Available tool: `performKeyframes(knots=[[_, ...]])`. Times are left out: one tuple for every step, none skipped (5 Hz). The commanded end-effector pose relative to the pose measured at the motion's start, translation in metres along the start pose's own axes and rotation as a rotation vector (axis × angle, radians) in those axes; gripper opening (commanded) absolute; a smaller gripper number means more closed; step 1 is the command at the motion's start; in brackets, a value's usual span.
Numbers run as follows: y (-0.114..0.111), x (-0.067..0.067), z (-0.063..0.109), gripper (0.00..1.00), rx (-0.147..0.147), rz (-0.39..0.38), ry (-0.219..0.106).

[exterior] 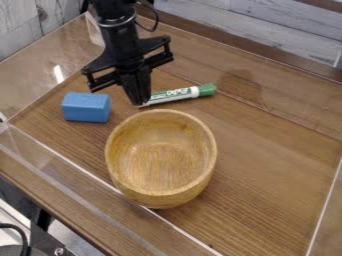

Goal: Remove the blue block from inside the brown bowl and put it on the table

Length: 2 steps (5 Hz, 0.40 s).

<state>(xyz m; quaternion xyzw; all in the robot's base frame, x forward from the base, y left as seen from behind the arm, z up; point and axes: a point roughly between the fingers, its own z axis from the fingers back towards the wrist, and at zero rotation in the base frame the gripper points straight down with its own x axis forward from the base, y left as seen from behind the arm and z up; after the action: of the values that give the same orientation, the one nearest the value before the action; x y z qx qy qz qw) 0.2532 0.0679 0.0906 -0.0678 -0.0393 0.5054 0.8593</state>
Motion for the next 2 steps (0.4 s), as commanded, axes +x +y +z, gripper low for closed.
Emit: performKeyframes(knots=[[-0.0111, 0.0091, 0.0113, 0.00, -0.049, -0.014, -0.043], [-0.0185, 0.0072, 0.0118, 1.00, -0.051, -0.026, -0.042]])
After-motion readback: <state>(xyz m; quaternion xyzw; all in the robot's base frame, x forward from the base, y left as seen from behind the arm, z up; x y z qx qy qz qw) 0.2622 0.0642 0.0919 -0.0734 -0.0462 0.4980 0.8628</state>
